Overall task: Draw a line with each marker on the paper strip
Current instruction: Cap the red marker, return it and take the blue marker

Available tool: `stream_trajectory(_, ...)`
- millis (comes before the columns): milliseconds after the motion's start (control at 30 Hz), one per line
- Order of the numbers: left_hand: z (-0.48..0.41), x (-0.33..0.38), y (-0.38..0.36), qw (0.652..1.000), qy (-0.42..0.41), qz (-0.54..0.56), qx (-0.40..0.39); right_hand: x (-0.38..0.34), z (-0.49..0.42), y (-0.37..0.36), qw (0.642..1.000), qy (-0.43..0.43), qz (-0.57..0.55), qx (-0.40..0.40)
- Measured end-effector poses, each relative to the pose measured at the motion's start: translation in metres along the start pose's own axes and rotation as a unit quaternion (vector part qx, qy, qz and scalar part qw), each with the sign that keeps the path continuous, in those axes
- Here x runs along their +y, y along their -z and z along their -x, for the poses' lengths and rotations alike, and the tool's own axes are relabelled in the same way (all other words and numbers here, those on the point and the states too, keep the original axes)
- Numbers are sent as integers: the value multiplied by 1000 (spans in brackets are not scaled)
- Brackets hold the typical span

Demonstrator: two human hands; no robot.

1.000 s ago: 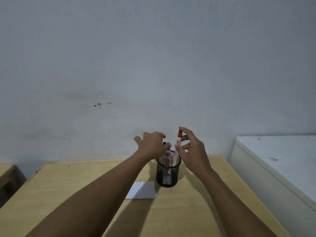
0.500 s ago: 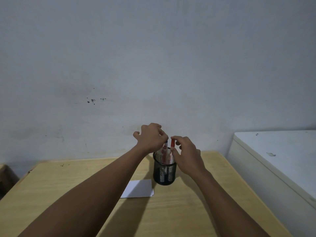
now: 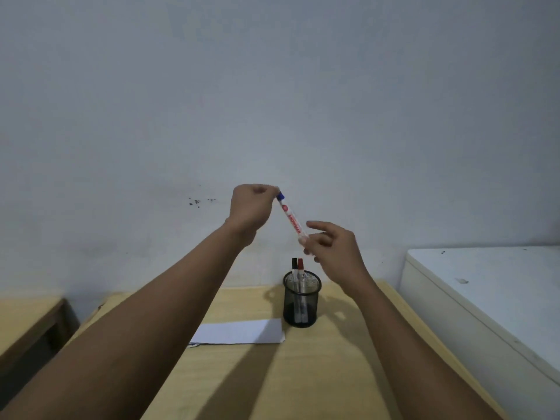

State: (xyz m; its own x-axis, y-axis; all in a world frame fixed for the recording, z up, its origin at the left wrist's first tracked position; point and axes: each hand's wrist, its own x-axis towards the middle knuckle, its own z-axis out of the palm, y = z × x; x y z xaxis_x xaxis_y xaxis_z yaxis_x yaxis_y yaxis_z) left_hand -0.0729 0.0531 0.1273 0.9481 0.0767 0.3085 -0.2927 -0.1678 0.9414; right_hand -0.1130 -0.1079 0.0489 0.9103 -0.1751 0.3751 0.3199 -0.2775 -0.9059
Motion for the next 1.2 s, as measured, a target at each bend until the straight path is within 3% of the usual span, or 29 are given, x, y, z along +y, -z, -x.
stream_trajectory(67,14,12,23,996,63,63,-2,-21,8,1,984,-20,-174,39)
stream_trajectory(133,33,19,41,993,93,71,-24,-44,19,-1,933,-34,-355,49)
stream_trajectory(200,51,23,53,994,90,49,-47,-62,30,-10,909,-33,-414,32)
stream_trajectory(400,86,18,79,986,134,86,-40,-90,61,-48,947,2,-321,-10)
stream_trajectory(733,90,-5,126,951,231,203,-34,-91,82,-96,942,26,-332,-38)
stream_trajectory(900,75,-28,146,950,250,184,13,-82,78,-114,975,108,-187,-58)
stream_trajectory(1000,67,-47,164,961,235,145,29,-69,73,-123,979,103,-163,-62)
stream_trajectory(1100,65,-80,177,985,141,86,53,-46,72,-134,981,74,-166,-65)
stream_trajectory(1200,61,-133,186,992,74,-66,74,-19,72,-150,984,26,-164,-71)
